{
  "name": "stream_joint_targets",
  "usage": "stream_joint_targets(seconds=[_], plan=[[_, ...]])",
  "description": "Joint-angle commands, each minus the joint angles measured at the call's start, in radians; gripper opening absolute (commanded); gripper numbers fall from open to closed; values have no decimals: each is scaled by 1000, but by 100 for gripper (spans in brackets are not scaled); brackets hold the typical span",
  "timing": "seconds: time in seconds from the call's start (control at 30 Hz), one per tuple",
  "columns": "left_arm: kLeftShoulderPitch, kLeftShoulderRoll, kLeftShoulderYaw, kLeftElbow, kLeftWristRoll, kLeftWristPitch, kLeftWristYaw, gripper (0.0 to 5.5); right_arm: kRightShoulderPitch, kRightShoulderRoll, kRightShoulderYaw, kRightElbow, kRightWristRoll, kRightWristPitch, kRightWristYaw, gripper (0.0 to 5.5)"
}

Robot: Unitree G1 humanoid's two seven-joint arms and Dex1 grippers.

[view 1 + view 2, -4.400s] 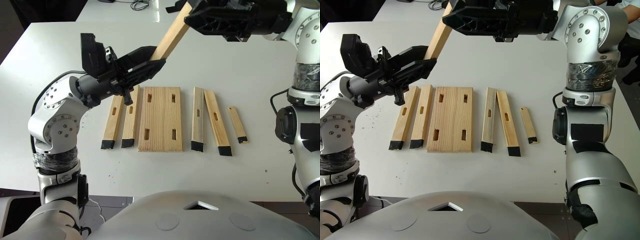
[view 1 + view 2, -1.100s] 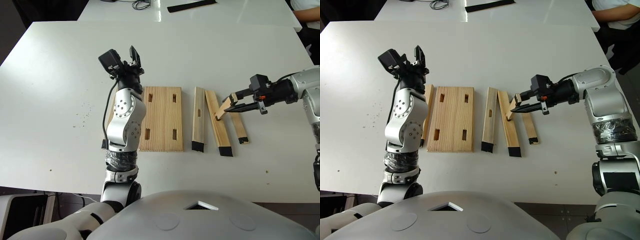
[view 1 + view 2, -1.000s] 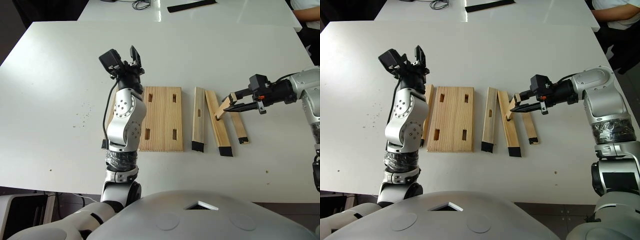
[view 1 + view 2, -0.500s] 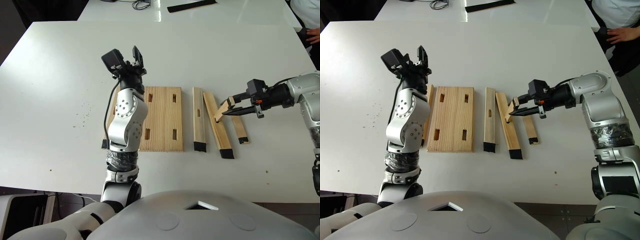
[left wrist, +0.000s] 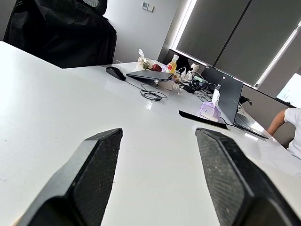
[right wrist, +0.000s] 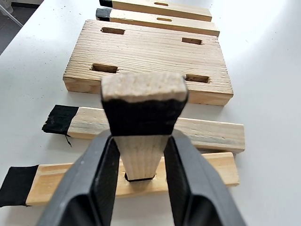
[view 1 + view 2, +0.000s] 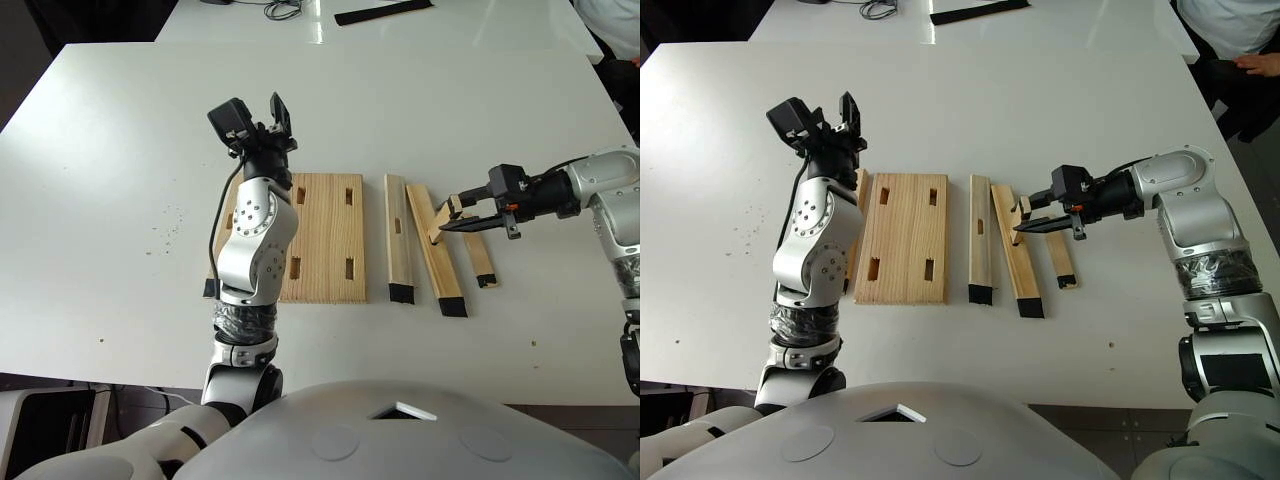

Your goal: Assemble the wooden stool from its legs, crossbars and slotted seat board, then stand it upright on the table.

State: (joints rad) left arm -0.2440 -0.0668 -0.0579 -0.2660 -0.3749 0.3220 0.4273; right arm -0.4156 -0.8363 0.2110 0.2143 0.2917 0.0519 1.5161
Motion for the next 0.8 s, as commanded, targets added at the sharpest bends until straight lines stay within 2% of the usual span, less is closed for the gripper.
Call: stream_joint_targets(seconds=[0.03,0.4,0.43,0.8], plan=[[20,-92,4,4,-14,15,-7,289,82,-12,50,68,-100,12,-37,131],[1,-88,21,27,-11,15,-24,289,58,20,19,85,-57,3,-80,131],[1,-88,22,28,-10,14,-24,289,53,22,10,81,-40,11,-75,168],[7,-83,39,27,-7,8,-34,289,73,-12,-123,-103,92,198,-77,340]])
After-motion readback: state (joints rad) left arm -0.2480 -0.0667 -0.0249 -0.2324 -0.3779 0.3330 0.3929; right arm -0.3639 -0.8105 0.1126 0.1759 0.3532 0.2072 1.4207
